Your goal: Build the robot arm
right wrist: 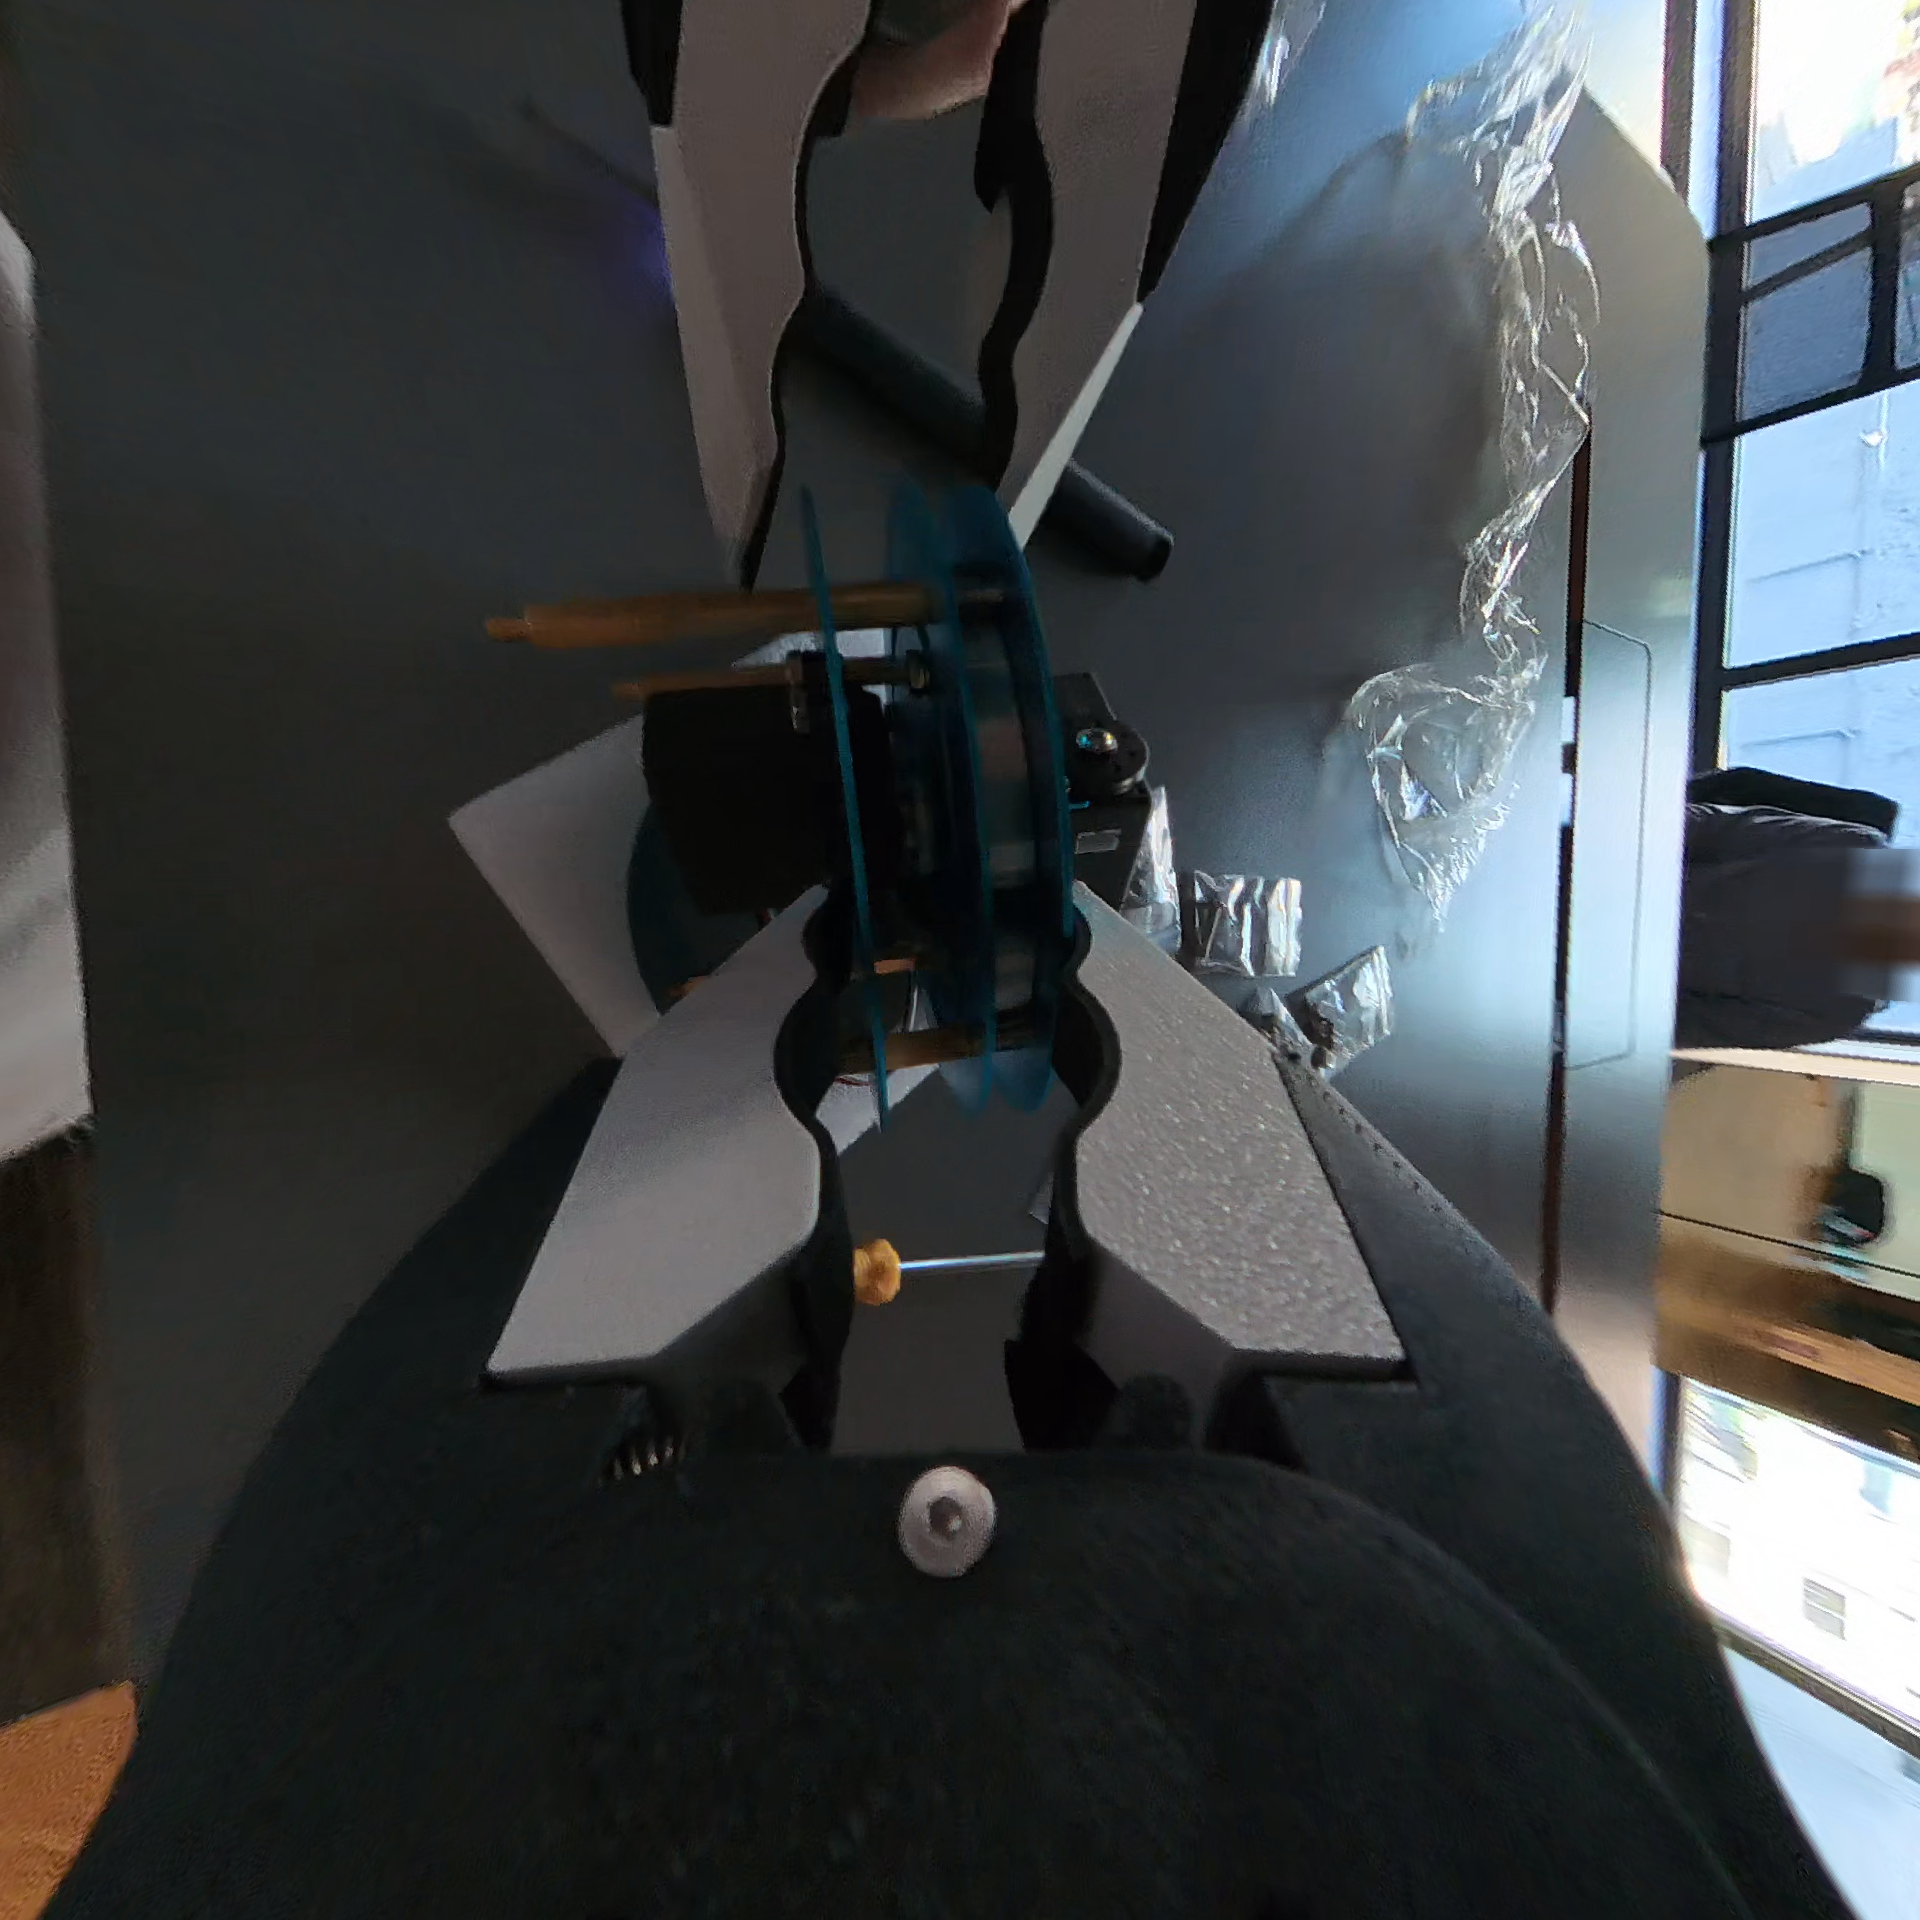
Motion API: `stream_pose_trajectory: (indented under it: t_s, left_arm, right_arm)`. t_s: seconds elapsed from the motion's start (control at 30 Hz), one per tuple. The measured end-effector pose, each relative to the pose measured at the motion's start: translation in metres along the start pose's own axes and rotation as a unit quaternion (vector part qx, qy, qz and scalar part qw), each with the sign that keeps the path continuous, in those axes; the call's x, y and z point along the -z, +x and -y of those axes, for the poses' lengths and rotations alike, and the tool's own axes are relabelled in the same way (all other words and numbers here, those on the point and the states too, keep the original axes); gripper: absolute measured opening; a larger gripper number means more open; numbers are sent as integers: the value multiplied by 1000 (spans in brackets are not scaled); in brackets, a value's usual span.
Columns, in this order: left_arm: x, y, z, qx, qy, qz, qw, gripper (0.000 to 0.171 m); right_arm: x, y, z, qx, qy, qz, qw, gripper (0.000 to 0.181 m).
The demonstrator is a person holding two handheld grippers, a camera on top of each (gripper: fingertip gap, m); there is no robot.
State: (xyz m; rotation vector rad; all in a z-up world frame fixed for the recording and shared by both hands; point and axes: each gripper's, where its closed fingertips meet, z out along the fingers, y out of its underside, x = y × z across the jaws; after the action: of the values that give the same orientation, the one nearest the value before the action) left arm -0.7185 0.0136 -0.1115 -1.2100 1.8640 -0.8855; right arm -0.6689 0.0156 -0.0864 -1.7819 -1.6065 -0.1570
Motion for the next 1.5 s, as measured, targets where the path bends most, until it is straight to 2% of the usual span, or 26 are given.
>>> stream_pose_trajectory:
  t_s: [0.1, 0.23, 0.4, 0.57, 0.73, 0.87, 1.07, 1.2, 1.33, 1.4, 1.5]
  left_arm:
    - [-8, -4, 3, -25, 9, 39, 999, 35]
    - [-18, -10, 4, -78, -13, 120, 990, 32]
    - [-18, -9, 8, -91, -37, 149, 984, 31]
    - [-11, -8, 20, -129, -66, 198, 970, 32]
    - [9, -16, 46, -168, -84, 255, 949, 31]
    - [37, -37, 73, -207, -107, 298, 926, 32]
    - [103, -92, 123, -269, -157, 373, 874, 32]
    - [141, -134, 140, -292, -190, 405, 845, 32]
    - [168, -175, 133, -318, -218, 424, 820, 32]
    - [175, -190, 114, -320, -233, 431, 811, 32]
    - [177, -201, 70, -319, -246, 436, 805, 32]
  right_arm:
    - [-1, 0, -1, 1, -20, -4, 1000, 37]
    - [2, -2, -1, 10, -21, -13, 1000, 36]
    - [8, -4, -1, 30, -17, -31, 999, 34]
    - [19, -3, 4, 69, 3, -62, 996, 34]
    - [38, 14, 17, 103, 26, -97, 990, 33]
    - [56, 44, 37, 151, 49, -136, 978, 32]
    - [82, 120, 83, 201, 101, -214, 951, 32]
    - [86, 171, 111, 222, 126, -250, 934, 32]
    - [68, 212, 128, 231, 156, -276, 920, 32]
    - [45, 222, 132, 235, 171, -289, 912, 32]
    - [-2, 223, 131, 230, 196, -291, 908, 32]
